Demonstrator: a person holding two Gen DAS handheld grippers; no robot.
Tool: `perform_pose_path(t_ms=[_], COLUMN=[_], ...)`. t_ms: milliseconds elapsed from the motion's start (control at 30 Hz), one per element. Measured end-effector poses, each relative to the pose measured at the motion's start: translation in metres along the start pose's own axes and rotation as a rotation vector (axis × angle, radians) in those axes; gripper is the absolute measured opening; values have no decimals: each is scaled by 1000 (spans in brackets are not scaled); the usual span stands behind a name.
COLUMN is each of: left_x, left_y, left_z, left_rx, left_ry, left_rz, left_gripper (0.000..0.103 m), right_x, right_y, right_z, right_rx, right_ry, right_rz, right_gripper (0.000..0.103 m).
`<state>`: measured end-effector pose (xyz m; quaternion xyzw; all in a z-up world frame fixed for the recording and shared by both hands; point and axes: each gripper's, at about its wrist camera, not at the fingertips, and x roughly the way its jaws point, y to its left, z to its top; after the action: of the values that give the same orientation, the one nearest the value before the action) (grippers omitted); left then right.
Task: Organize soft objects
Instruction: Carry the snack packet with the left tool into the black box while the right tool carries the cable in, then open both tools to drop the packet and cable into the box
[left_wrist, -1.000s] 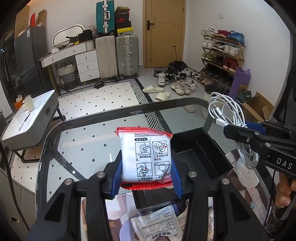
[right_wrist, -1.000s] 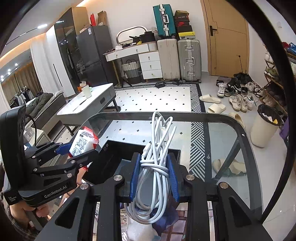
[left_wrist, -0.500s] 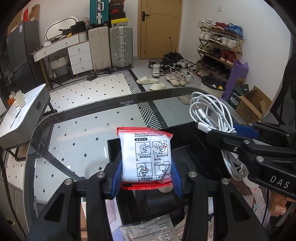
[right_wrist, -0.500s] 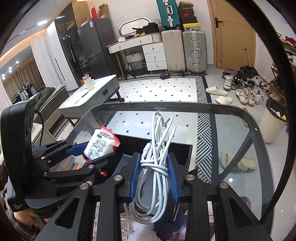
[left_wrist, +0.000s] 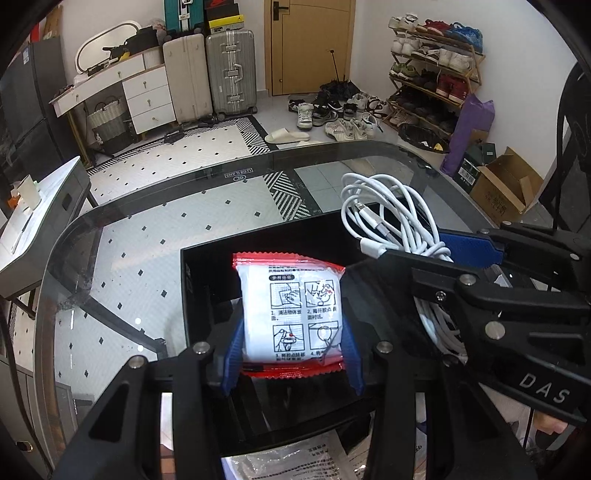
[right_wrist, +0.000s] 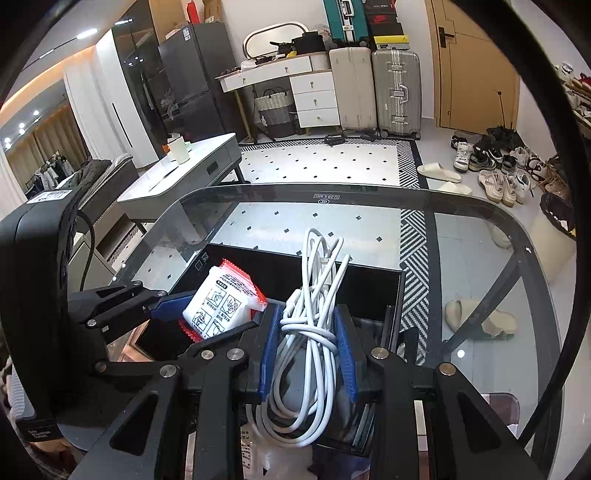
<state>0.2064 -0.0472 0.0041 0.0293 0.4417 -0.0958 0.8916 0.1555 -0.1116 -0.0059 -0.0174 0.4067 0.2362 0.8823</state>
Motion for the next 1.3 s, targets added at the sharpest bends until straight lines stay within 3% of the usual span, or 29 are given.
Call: perform_pose_path(t_ms=[300, 833, 1300], left_x=[-4, -4, 6], left_y=[-3, 9, -4], left_z=[-7, 4, -3], left_rx=[-9, -31, 15], left_ry=[23, 6, 34], left_rz=[-24, -23, -17], left_gripper=[44, 44, 44], right_x=[-3, 3, 18], right_y=[-2, 2, -2], right_z=[-11, 7, -2], right_rx=[21, -26, -27], right_ry=[28, -86, -25], right_rz=[36, 6, 9], right_gripper=[29, 29, 29])
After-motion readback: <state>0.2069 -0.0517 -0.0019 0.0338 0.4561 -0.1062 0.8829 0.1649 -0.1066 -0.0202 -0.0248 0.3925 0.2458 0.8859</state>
